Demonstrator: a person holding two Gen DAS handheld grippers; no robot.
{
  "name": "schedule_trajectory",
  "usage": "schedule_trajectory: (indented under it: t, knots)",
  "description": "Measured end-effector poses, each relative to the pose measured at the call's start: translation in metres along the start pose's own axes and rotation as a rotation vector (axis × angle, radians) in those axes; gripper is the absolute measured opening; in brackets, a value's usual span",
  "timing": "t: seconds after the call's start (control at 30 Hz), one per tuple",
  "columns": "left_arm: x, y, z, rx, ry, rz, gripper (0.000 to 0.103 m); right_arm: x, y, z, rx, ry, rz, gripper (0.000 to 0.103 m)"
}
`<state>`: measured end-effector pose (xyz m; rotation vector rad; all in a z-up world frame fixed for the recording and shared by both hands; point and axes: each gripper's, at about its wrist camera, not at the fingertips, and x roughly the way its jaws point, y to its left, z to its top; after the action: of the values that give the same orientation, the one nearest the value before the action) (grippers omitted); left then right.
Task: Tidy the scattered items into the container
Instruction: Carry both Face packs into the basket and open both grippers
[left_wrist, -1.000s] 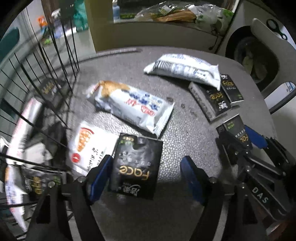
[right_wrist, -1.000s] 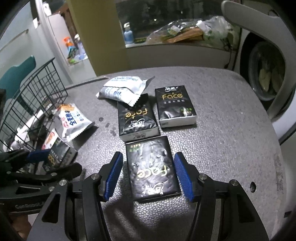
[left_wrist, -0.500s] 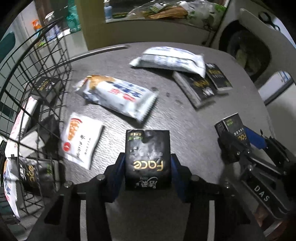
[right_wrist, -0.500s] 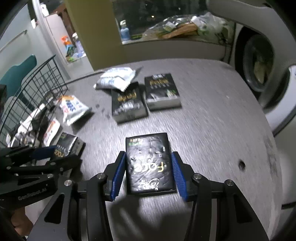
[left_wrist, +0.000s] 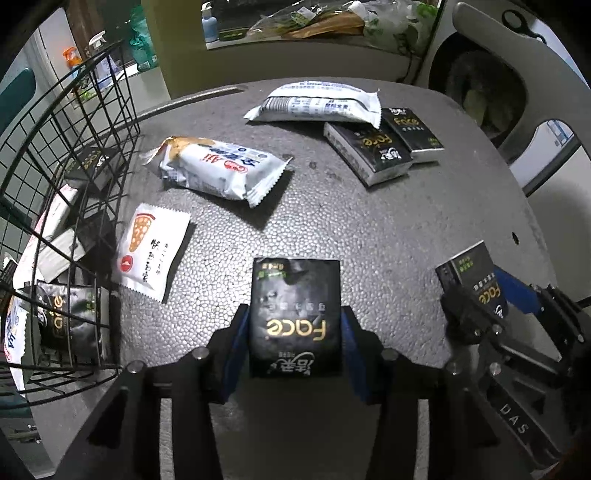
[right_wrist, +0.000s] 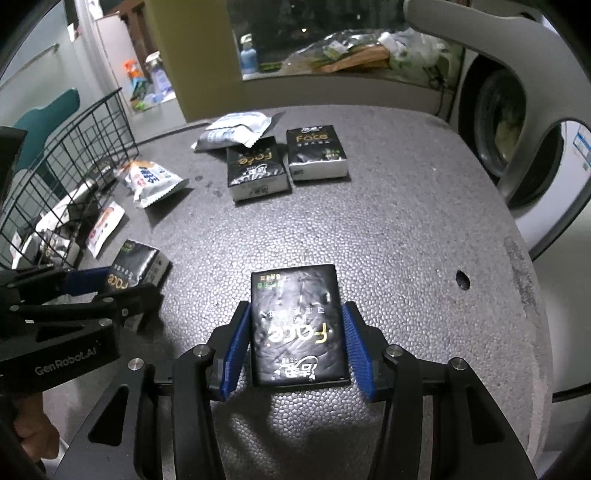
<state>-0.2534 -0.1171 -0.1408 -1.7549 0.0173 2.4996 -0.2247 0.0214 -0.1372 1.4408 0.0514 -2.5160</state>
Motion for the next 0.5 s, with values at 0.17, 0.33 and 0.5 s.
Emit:
schedule_trajectory:
  t: [0.17,0.33,0.5]
  knots:
    - [-0.014,0.004,0.0,-0.018,0.013,-0.038,0.052,-0.019,-0.002,0.003,0.065,-0.012,0.023,0.048]
    - [-0.067,0.003,0.008,-0.031,-0.028,-0.087,0.052,-0.065,0.019,0.02,0.092,-0.074,0.035,0.048]
    - [-0.12,0.032,0.024,-0.09,-0.057,-0.122,0.052,-0.112,0.062,0.052,0.075,-0.139,0.047,0.048]
